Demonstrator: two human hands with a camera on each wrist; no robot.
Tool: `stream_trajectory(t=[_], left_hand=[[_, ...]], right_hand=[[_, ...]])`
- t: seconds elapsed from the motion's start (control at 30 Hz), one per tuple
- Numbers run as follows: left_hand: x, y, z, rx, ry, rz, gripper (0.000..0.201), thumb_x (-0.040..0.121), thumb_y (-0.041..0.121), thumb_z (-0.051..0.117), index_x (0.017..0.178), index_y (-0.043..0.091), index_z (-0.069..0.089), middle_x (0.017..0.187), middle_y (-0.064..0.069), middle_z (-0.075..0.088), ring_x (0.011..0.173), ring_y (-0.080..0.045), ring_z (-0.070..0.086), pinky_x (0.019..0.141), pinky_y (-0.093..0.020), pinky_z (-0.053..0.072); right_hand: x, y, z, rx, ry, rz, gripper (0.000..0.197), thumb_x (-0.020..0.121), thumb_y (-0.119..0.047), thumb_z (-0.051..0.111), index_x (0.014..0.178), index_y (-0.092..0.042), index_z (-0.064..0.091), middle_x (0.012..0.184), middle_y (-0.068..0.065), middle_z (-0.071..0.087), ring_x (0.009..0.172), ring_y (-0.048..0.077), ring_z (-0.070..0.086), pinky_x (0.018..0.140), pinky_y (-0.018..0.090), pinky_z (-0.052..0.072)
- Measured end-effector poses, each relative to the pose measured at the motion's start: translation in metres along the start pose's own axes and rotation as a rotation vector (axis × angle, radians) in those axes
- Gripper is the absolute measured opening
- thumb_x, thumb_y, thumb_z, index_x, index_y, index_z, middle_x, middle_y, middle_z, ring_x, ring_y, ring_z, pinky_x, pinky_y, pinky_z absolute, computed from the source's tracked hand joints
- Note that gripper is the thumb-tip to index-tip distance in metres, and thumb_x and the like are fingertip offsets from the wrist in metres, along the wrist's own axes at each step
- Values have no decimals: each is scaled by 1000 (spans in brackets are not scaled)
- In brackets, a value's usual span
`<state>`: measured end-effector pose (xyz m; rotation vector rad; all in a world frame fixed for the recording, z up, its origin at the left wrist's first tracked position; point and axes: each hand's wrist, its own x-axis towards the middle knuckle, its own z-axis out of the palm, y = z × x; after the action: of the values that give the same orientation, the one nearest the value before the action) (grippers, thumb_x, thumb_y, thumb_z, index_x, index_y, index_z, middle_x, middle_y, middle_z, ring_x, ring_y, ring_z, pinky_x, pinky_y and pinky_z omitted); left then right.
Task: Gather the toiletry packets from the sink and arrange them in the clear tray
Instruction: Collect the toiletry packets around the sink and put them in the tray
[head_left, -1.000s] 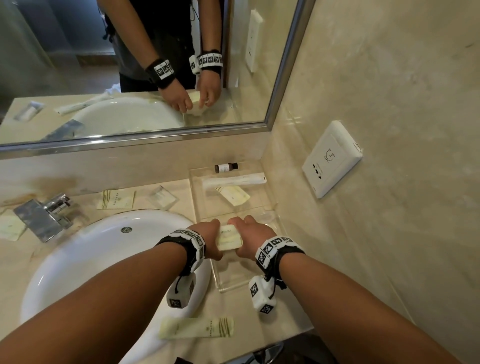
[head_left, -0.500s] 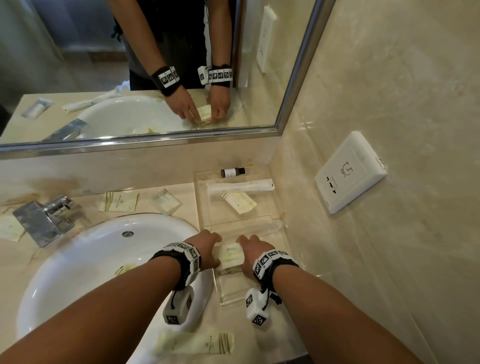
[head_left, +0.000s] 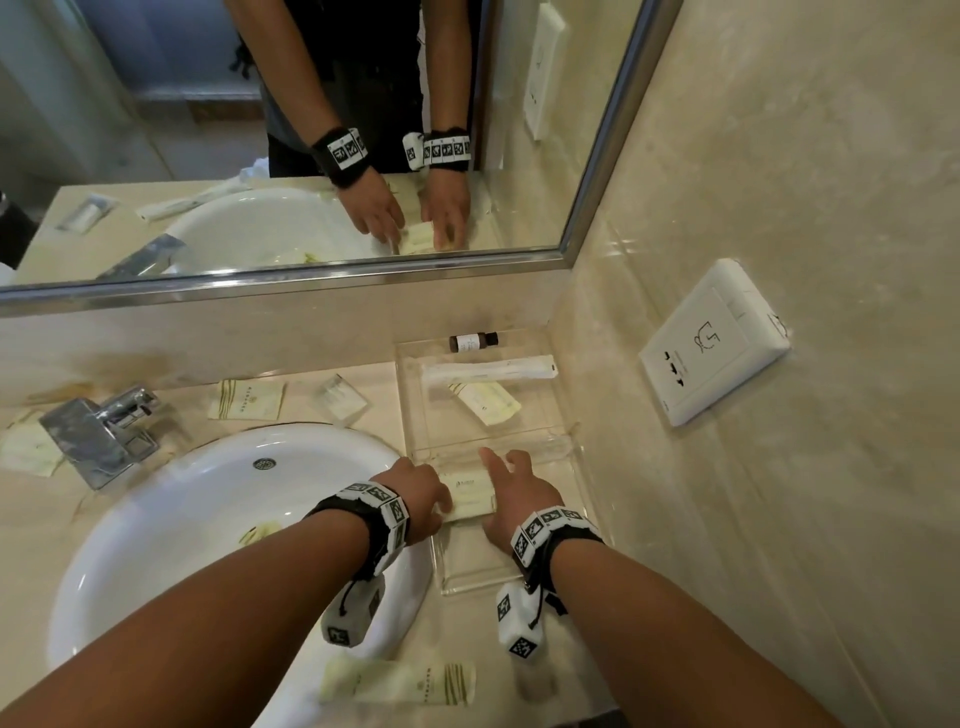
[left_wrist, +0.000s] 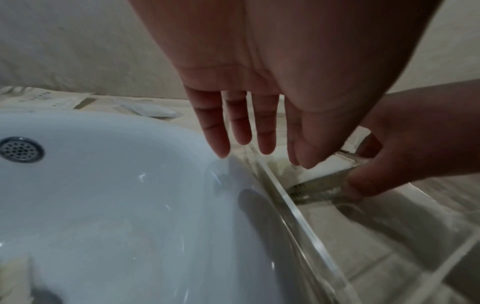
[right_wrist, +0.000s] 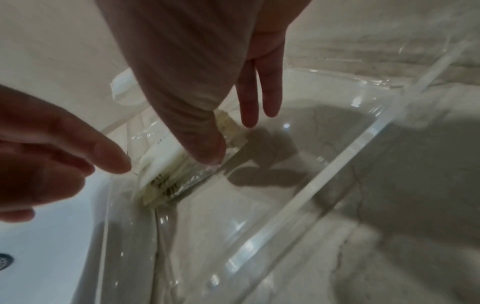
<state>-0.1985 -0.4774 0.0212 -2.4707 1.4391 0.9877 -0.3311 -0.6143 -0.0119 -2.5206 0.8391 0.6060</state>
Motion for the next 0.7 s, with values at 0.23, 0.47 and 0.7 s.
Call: stream_trajectory(t=[0.23,0.47,0.7], left_hand=[[-5,13,3,102,-44,121,34,91,40,55,124,43,61,146,4,39,133,-26,32,102,-41,43],[-7,22,11,213,-155,151,48,86,36,61,133,44,54,162,2,9,149,-32,2,115,-48,31],[-2,24,17,210,-159,140,45,86,32,62,131,34,58,164,-1,2,149,-36,-2,118,-49,26]], right_hand=[[-15,5,-7,117,24,139,39,81,-40,64,114,-25,50,107,-3,59,89,20,61,76,33,52],[-17,-8,8,214,27,118,31,89,-25,61,119,-25,56,111,-2,65,99,19,62,80,27,48],[-21,-17,12,186,-11,80,66,90,-32,58,152,-26,34,154,-1,38,136,21,45,109,35,40]])
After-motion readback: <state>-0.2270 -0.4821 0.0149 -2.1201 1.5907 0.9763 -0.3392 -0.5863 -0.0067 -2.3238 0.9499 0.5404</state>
